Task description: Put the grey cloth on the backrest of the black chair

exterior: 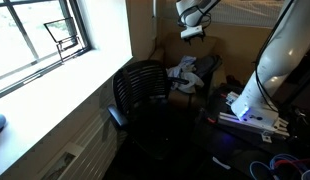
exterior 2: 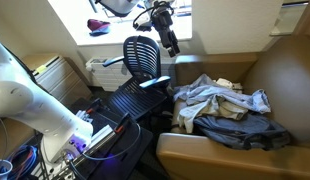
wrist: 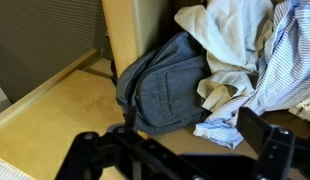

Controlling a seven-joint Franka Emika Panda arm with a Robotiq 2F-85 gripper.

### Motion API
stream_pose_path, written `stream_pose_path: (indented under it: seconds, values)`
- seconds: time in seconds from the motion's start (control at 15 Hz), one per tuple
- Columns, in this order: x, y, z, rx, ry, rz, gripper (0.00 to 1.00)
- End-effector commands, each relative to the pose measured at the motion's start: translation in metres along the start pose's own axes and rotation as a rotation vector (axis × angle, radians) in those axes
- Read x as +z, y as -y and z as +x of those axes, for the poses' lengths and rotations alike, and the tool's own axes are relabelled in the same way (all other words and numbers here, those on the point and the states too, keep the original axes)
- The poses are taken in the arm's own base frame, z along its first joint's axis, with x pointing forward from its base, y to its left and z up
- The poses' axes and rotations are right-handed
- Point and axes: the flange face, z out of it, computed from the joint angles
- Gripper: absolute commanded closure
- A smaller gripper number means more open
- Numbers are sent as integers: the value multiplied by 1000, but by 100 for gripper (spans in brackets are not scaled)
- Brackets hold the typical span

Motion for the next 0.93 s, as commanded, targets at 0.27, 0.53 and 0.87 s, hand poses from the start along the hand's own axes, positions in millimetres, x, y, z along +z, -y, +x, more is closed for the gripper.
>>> stream_pose_path:
  seconds: [0.27,0.53,0.87]
  values:
    - [153,1,20,-343,202,-81,0]
    - [180,-3,15,-259,224,-175,0]
    - [186,7,13,-387,169,-115,0]
